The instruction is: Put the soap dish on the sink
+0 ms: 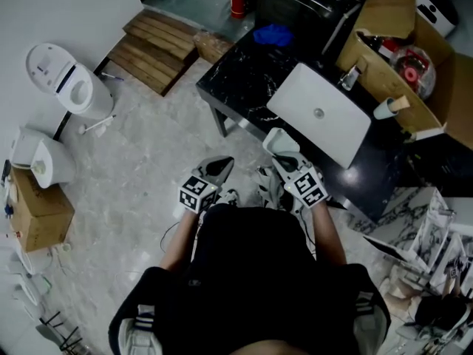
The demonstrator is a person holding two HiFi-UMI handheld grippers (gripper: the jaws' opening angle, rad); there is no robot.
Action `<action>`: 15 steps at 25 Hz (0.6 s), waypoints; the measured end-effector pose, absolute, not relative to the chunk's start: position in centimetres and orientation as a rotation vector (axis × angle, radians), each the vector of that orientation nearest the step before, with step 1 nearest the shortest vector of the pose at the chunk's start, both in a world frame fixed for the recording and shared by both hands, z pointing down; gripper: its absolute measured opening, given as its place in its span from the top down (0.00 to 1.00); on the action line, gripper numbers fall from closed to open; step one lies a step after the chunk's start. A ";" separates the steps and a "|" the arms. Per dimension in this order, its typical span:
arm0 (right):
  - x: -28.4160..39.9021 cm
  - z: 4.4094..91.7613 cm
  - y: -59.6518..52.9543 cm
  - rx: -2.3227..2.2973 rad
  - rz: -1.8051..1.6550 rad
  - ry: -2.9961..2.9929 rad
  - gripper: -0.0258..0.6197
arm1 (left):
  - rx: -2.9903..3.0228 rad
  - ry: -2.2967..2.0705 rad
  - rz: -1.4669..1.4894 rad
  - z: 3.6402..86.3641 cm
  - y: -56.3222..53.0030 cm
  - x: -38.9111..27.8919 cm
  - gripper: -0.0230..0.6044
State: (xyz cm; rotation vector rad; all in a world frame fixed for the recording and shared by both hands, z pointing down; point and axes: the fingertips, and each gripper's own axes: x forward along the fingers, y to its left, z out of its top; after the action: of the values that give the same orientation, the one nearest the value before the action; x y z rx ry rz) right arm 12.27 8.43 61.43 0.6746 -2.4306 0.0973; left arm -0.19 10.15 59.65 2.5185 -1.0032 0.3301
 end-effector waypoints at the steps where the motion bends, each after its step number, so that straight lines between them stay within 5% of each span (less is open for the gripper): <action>1: 12.0 61.6 8.6 0.686 0.109 -2.421 0.96 | 2.523 -0.994 0.332 59.7 10.1 -0.5 0.96; 15: 9.8 62.3 9.6 0.798 0.157 -2.361 0.96 | 2.575 -0.856 0.350 59.9 9.2 -2.8 0.96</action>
State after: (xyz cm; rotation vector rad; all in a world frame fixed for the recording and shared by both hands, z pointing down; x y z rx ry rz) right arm 9.85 9.55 62.33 0.7983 -2.3608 0.1570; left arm -2.85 9.15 59.91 2.5746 -0.8558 0.3505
